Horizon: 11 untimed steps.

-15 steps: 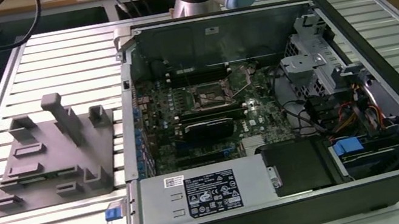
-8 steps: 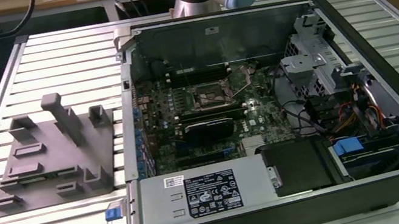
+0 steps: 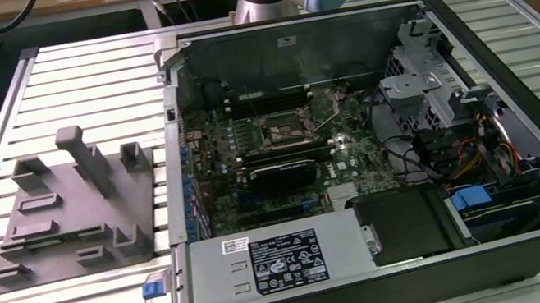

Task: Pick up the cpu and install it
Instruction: 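Pick up the cpu and move it towards the insertion slot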

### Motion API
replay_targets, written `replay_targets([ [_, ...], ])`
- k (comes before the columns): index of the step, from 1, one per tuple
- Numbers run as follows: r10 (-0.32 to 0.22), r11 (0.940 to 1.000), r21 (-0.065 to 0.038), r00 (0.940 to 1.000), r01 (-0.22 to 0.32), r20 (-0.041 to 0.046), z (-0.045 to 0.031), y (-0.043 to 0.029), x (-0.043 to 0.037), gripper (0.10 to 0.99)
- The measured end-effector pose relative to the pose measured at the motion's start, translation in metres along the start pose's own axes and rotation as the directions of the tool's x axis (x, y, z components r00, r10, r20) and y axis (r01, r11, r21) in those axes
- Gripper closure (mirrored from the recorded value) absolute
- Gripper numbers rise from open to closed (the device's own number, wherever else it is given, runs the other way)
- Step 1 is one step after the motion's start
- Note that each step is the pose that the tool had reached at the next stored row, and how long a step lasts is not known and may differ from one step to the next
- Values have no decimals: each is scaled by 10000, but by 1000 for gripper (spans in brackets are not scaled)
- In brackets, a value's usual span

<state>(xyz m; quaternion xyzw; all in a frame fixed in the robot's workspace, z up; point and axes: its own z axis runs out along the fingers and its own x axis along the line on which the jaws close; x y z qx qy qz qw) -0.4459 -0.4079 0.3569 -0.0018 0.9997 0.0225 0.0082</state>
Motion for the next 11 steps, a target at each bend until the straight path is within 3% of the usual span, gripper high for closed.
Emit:
replay_targets([
  [11,0,10000,1,10000,0,-1,-225,10,-4,545],
])
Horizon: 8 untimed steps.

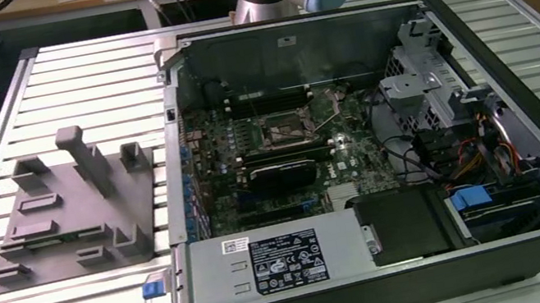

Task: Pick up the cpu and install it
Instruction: 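Pick up the cpu and move it towards the insertion slot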

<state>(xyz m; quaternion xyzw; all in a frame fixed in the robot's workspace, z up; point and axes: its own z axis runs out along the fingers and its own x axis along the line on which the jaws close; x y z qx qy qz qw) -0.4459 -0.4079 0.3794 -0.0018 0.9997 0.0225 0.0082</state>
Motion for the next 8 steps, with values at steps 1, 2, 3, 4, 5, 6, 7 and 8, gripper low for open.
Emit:
replay_targets([
  [1,0,10000,0,10000,0,0,-21,1,0,545],
  [2,0,10000,1,10000,0,-1,-44,2,-1,545],
  [3,0,10000,0,10000,0,1,-63,3,-1,545],
  [4,0,10000,0,10000,0,0,-84,4,-2,545],
  [5,0,10000,0,10000,0,1,-104,4,-2,545],
  [6,0,10000,0,10000,0,0,-125,6,-2,545],
  [7,0,10000,-1,10000,0,1,-144,6,-2,545],
  [8,0,10000,0,10000,0,0,-162,7,-3,545],
])
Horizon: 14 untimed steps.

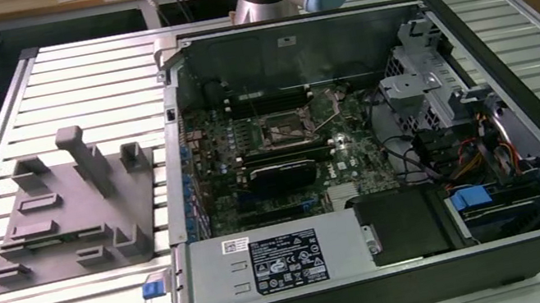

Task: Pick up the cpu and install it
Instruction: 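Pick up the cpu and move it towards the insertion slot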

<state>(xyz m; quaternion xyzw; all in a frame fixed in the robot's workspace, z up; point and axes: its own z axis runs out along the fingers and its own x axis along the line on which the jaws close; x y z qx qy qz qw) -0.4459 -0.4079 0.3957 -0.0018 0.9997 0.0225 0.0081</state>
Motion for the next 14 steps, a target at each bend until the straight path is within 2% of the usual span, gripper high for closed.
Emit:
replay_targets([
  [3,0,10000,-2,10000,0,3,-35,1,0,545],
  [9,-1,10000,0,10000,1,-1,-39,2,-5,545],
  [14,-1,10000,0,10000,1,0,-37,1,-72,545],
])
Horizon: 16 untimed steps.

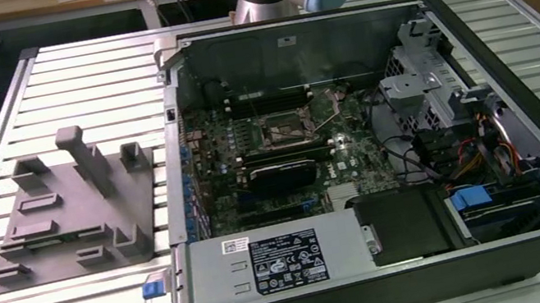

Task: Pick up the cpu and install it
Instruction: 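Pick up the cpu and move it towards the insertion slot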

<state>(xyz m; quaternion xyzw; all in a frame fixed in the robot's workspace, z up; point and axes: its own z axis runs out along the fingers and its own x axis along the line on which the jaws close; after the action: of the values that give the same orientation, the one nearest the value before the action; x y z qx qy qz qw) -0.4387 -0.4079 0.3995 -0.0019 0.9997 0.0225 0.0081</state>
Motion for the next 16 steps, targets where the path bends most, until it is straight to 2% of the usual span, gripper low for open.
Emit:
replay_targets([
  [6,0,10000,0,10000,0,1,3,-1,-120,545],
  [16,0,10000,-1,10000,0,1,7,-1,-377,545],
])
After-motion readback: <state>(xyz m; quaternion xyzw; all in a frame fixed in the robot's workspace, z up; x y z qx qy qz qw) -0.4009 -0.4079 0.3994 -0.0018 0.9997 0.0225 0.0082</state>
